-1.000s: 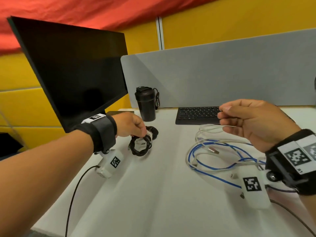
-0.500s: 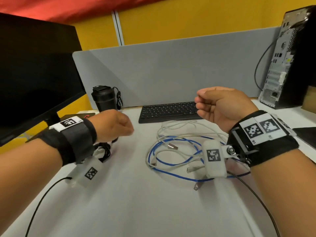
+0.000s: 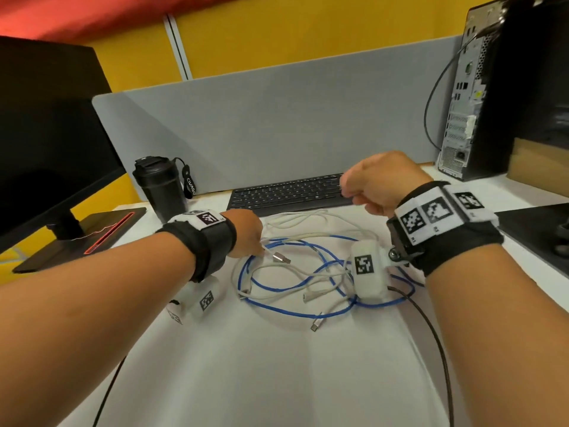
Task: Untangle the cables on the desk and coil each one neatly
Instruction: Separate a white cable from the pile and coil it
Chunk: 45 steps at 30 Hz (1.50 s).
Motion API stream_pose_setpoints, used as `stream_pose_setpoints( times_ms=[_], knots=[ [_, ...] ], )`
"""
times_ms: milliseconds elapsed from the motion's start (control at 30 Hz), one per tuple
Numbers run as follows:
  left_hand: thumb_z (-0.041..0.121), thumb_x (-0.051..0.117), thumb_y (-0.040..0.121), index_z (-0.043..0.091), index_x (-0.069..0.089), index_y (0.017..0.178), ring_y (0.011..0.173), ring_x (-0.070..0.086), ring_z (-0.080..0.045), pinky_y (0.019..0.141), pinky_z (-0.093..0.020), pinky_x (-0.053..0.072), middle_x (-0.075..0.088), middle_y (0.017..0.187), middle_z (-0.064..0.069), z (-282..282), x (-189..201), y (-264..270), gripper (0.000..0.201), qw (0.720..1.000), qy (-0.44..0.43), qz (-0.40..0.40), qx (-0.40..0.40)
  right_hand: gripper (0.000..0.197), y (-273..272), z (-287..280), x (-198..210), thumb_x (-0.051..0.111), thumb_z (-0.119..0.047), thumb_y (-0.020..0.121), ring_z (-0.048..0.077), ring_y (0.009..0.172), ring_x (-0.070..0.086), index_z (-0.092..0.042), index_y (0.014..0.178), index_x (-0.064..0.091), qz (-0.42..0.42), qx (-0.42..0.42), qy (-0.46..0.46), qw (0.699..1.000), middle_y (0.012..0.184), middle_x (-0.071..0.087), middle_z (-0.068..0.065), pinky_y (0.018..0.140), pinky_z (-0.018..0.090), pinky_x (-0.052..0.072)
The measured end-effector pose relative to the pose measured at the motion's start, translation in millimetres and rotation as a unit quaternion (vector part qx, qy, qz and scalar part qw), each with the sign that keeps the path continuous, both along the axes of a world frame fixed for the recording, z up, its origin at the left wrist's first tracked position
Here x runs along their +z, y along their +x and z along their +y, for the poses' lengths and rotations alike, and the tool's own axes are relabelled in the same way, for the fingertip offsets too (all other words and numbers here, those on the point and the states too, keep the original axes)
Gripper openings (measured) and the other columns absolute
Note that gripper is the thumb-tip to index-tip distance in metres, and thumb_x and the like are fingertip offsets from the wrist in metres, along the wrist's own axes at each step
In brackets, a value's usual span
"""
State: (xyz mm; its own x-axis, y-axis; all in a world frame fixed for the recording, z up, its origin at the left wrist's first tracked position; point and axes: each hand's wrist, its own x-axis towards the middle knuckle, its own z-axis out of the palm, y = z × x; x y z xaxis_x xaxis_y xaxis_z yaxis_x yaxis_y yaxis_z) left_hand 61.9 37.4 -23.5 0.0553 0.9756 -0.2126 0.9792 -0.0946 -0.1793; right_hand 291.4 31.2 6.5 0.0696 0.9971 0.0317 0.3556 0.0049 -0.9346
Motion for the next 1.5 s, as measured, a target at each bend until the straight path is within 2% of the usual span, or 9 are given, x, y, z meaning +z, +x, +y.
stream_pose_setpoints(
  times_ms=[200,467,700,833,1000,1100,1200,1333,1500],
  knots=[
    [0.035,0.072,0.089,0.022,0.067,0.072,0.059,0.054,-0.007,0.059,-0.022,0.043,0.064,0.058,0.011,-2.3,25.0,-16.6,0.022,0.973,-0.001,-0.23,0.002,0.034,-33.5,-18.5,-2.5,0.07,-0.029,0.088,0.023,0.096,0.067,-0.011,0.117,0.068,-0.415,0.152,0.016,0.897,0.114,0.068,0.005,0.088,0.036,0.055],
    [0.026,0.066,0.094,0.012,0.073,0.092,0.057,0.05,-0.012,0.056,-0.025,0.043,0.061,0.064,0.0,-13.9,67.4,-17.7,0.015,0.859,-0.024,-0.511,0.01,0.03,-31.6,-26.5,5.2,0.061,-0.03,0.093,0.025,0.106,0.063,-0.01,0.114,0.068,-0.474,0.175,0.045,0.862,0.115,0.068,0.007,0.095,0.039,0.052],
    [0.026,0.054,0.101,0.019,0.071,0.097,0.047,0.033,-0.006,0.039,-0.018,0.025,0.051,0.064,0.004,-31.1,107.6,-0.8,0.018,0.759,-0.015,-0.651,-0.008,0.042,-43.1,-31.0,-4.0,0.075,-0.05,0.077,0.015,0.076,0.07,-0.027,0.111,0.067,-0.325,0.292,0.028,0.899,0.091,0.071,-0.004,0.07,0.035,0.06],
    [0.026,0.052,0.101,0.02,0.067,0.097,0.046,0.032,-0.002,0.037,-0.013,0.026,0.049,0.062,0.008,-42.5,148.2,10.7,0.017,0.718,-0.013,-0.693,-0.063,0.02,-50.9,-28.4,-9.5,0.077,-0.034,0.08,0.005,0.072,0.057,-0.027,0.099,0.073,-0.396,0.26,0.112,0.874,0.075,0.058,-0.018,0.063,0.024,0.044],
    [0.018,0.058,0.095,0.014,0.067,0.108,0.076,0.064,-0.012,0.068,-0.024,0.052,0.069,0.088,-0.001,-55.4,171.8,18.6,0.016,0.75,0.082,-0.653,-0.062,0.013,-49.7,-26.1,-8.5,0.071,-0.02,0.088,0.012,0.058,0.067,-0.016,0.077,0.073,-0.097,0.253,0.11,0.956,0.066,0.072,0.002,0.06,0.028,0.059],
    [0.035,0.063,0.092,0.019,0.067,0.113,0.099,0.066,-0.016,0.085,-0.037,0.054,0.07,0.11,-0.001,-69.3,159.2,16.0,0.027,0.875,0.152,-0.459,-0.02,0.009,-53.9,-28.2,-3.3,0.073,-0.014,0.086,0.016,0.061,0.067,-0.006,0.081,0.075,0.075,0.227,0.117,0.964,0.068,0.071,0.008,0.059,0.026,0.057],
    [0.056,0.07,0.081,0.04,0.055,0.126,0.094,0.064,-0.012,0.077,-0.033,0.052,0.066,0.109,0.012,-85.5,133.0,2.3,0.05,0.966,0.115,-0.231,-0.02,0.01,-51.9,-27.9,-0.5,0.07,-0.011,0.088,0.015,0.061,0.066,-0.001,0.087,0.073,0.185,0.177,0.111,0.96,0.069,0.069,0.007,0.059,0.025,0.056],
    [0.028,0.073,0.089,0.033,0.056,0.127,0.076,0.073,-0.01,0.069,-0.029,0.061,0.077,0.089,0.007,-93.3,100.6,-24.2,0.043,0.956,0.019,-0.293,0.005,0.013,-44.5,-27.7,4.1,0.067,-0.014,0.09,0.011,0.057,0.062,-0.001,0.092,0.072,0.295,0.151,0.081,0.94,0.07,0.067,0.007,0.054,0.022,0.054],
    [0.008,0.053,0.101,0.02,0.068,0.114,0.067,0.066,-0.011,0.057,-0.02,0.052,0.075,0.087,-0.004,-91.9,80.0,-50.8,0.024,0.856,0.017,-0.517,0.01,0.012,-31.5,-20.6,12.0,0.061,-0.01,0.092,0.003,0.044,0.05,-0.007,0.101,0.069,0.503,0.122,-0.012,0.856,0.061,0.059,-0.001,0.04,0.015,0.045]
  ],
)
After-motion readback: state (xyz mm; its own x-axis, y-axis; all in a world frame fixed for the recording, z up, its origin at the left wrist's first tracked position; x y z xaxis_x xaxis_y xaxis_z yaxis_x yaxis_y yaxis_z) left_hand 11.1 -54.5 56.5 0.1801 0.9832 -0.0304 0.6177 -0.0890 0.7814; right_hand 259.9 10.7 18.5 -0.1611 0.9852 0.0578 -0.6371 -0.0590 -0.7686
